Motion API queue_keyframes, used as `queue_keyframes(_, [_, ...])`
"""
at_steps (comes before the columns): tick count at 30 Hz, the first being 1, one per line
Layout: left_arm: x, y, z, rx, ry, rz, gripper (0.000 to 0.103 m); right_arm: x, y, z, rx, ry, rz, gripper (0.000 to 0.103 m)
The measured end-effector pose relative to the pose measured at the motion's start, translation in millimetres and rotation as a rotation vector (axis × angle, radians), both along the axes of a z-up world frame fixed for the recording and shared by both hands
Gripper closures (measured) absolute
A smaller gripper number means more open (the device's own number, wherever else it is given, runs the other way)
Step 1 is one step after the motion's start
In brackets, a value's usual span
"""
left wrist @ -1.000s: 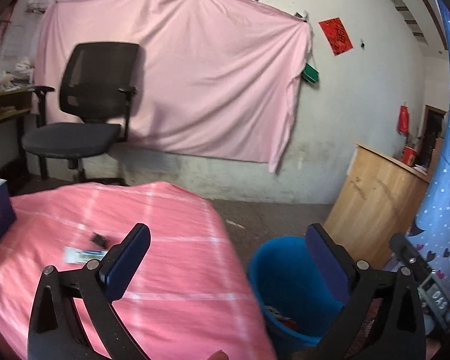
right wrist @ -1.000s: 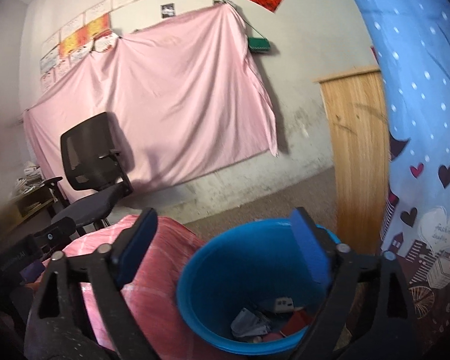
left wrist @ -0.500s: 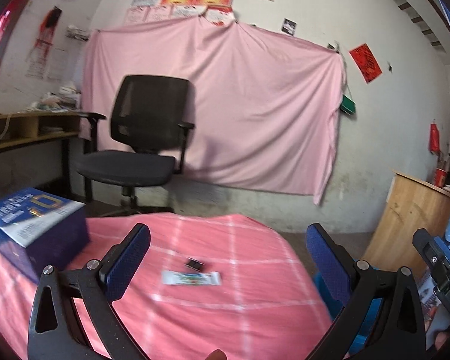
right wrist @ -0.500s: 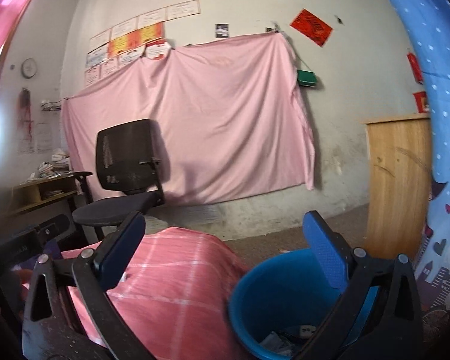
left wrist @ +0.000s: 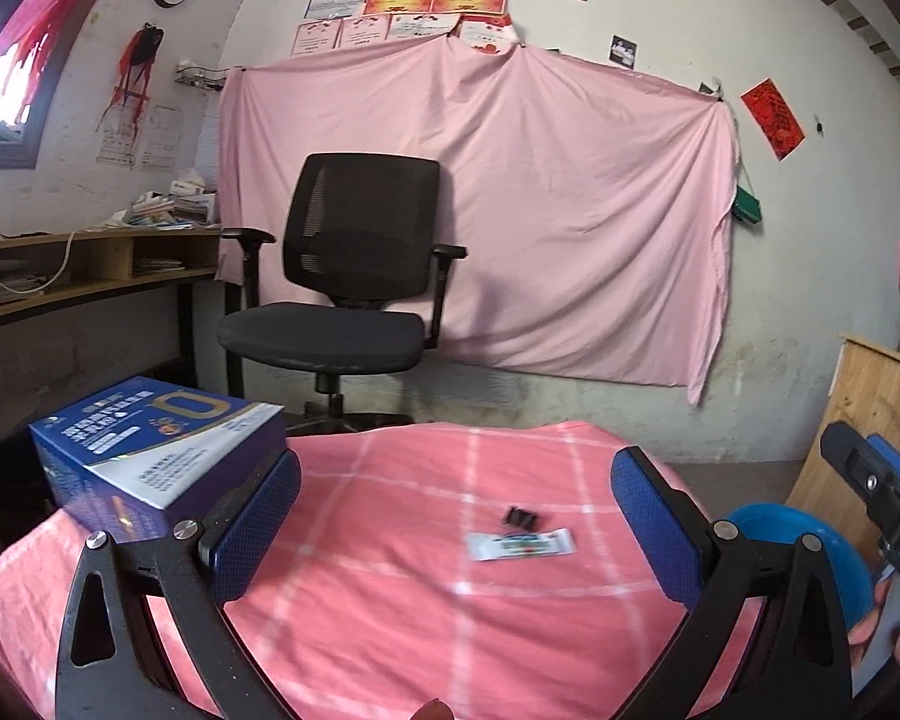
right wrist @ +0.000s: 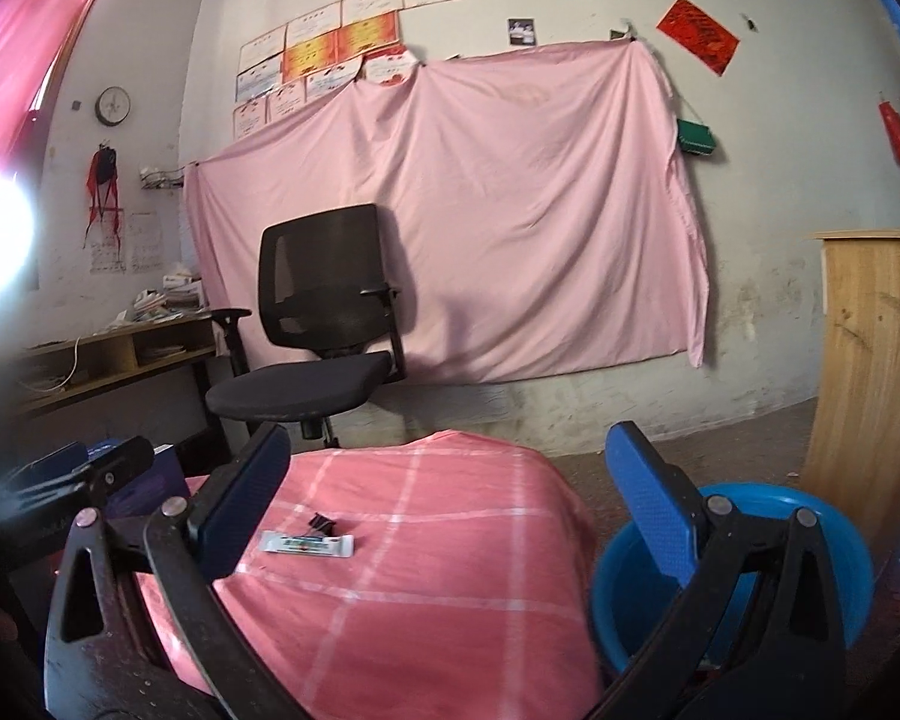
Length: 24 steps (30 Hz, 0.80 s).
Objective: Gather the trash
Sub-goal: 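Move both open tools back over the bed, then grasp the white tube with the left tool while the right tool grasps the black binder clip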
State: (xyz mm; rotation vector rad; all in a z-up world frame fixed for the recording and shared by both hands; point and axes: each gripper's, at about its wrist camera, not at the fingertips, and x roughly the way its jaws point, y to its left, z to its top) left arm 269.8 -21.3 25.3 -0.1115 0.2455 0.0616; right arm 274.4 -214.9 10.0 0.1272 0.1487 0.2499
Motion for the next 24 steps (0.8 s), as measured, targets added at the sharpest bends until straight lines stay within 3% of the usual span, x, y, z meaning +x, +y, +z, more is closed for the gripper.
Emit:
queue_keyframes(6, [9,16,-17,0.026,0.060,-0.005,0.002,22,21,-11,-0.037,0.078,0.053,0.000])
queue_keyframes(15, [47,30,-42,-0.036,0.214,-0.046,0.003,65,47,-36,-0.122,0.260,0.110,0.000])
queue_keyframes(17, [56,30,-46,-0.044,0.242,-0.058,0.007,73,50,-41,-0.128,0.296,0.120,0.000])
queue_keyframes(21, [75,29,-55,-0.042,0.313,-0.090,0.030,85,55,-47,-0.127,0.348,0.136,0.008])
queue_keyframes(24, [87,30,-59,-0.057,0.347,-0.111,0.034,96,62,-49,-0.141,0.377,0.160,0.015])
